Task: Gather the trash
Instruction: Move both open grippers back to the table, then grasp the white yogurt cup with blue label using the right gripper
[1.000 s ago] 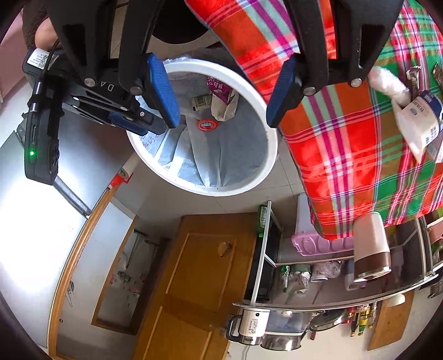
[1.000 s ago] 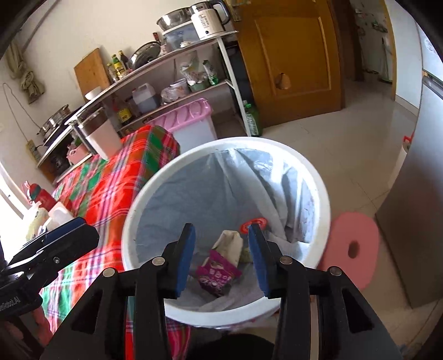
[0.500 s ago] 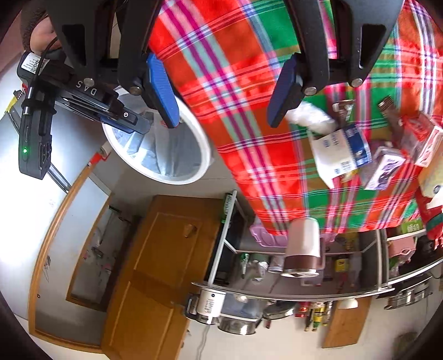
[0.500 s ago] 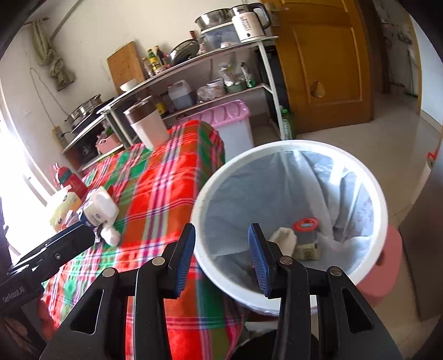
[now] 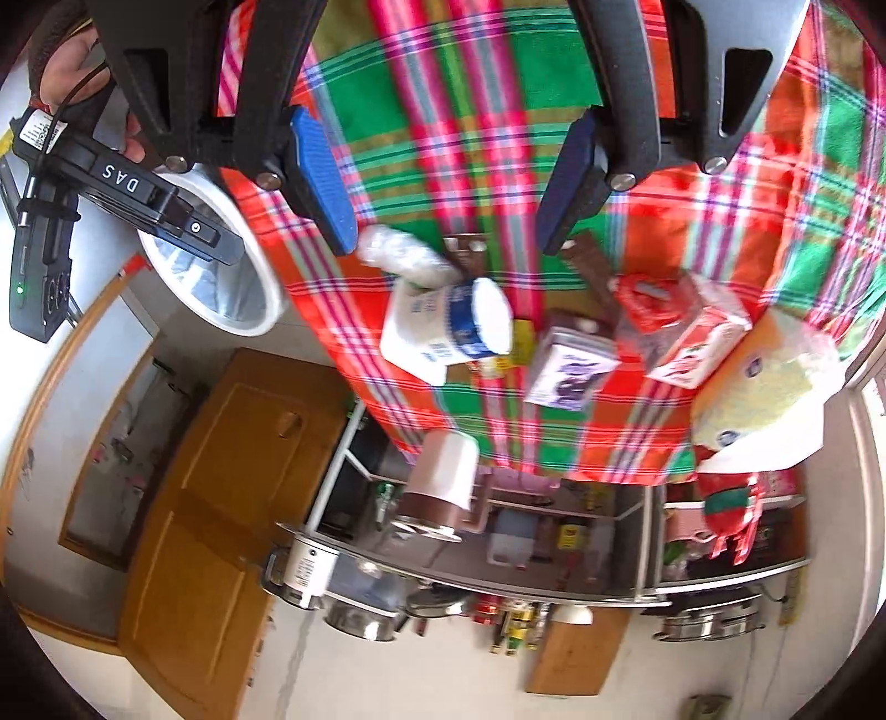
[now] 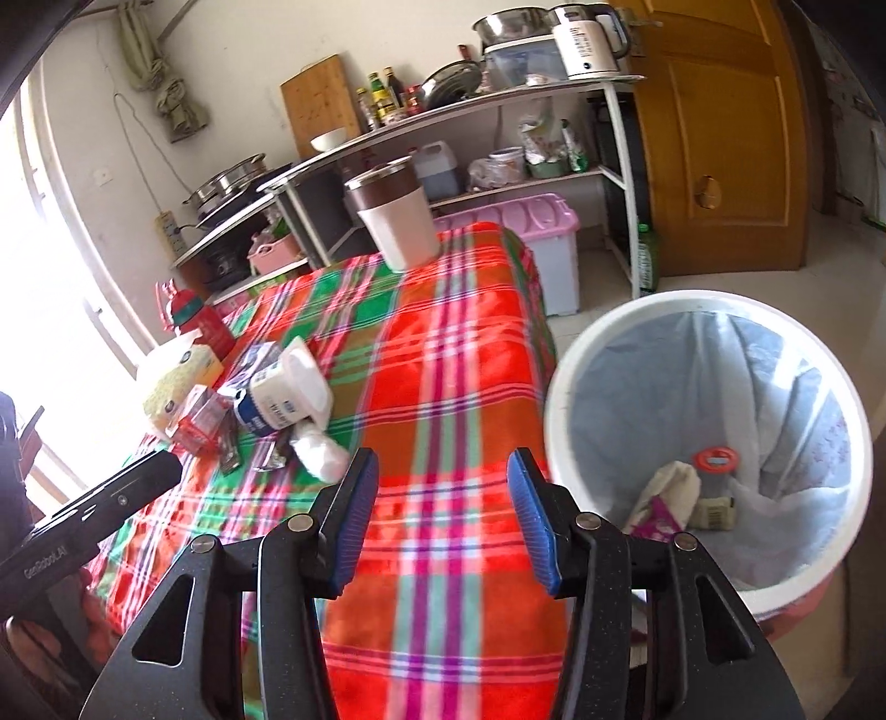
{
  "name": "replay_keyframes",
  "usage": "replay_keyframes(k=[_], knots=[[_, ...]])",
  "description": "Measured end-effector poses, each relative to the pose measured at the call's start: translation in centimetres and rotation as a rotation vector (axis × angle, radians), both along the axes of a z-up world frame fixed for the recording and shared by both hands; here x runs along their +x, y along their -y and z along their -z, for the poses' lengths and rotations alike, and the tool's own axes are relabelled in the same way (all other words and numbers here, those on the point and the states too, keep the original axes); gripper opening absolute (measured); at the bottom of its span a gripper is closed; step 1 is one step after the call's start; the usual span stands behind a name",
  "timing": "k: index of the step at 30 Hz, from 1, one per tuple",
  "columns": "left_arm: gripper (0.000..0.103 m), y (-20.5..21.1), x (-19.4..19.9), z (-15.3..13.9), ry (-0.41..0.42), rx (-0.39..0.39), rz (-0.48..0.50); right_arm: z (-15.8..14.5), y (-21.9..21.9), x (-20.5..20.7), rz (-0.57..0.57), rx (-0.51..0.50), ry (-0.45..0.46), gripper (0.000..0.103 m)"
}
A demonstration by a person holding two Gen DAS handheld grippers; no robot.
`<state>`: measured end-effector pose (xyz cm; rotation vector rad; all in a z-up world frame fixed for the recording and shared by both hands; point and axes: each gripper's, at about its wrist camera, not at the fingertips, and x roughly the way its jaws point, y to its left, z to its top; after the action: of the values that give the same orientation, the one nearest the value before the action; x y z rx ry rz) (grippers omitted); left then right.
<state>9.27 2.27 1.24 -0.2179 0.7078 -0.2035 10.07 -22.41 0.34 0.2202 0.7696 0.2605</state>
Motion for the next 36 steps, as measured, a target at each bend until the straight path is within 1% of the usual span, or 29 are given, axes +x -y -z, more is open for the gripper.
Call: replay_keyframes(k=[5, 9, 17, 21, 24, 26, 31, 34, 36], knots=[[0.069, -3.0, 0.1, 0.8, -0.012, -0.011, -0.061, 0.2, -3.1, 1.1, -0.051, 0.004, -0.005, 0.055], [0.070, -4.8, 0.1, 1.3, -0.023, -0.017, -0.089, 0.5, -5.5, 2.0, -0.085, 0.005, -0.005, 0.058], [0.072, -8.3, 0.7, 2.0, -0.032, -0.033, -0.148, 0.7, -8.4, 4.0, -0.128, 0.008, -0.001, 0.059], [0.072, -9.6, 0.9, 2.4, -0.036, -0.040, -0.163, 0.7, -9.8, 4.7, -0.162, 0.000, 0.013, 0.060], [0.072, -10.2, 1.1, 2.6, -0.040, -0.043, -0.171, 0.6, -10.7, 5.0, -0.184, -0.005, 0.016, 0.063], [0.073, -10.7, 1.3, 2.7, -0.041, -0.046, -0.174, 0.6, -11.3, 5.4, -0.185, -0.024, 0.020, 0.065], [0.074, -11.6, 1.9, 2.6, -0.038, -0.050, -0.186, 0.1, -12.1, 6.2, -0.180, -0.034, 0.042, 0.069], [0.074, -12.2, 2.3, 2.7, -0.044, -0.054, -0.193, 0.3, -12.7, 7.1, -0.188, -0.053, 0.024, 0.071], [0.074, -12.5, 2.5, 2.7, -0.044, -0.059, -0.194, 0.5, -13.2, 7.5, -0.212, -0.064, 0.016, 0.072]])
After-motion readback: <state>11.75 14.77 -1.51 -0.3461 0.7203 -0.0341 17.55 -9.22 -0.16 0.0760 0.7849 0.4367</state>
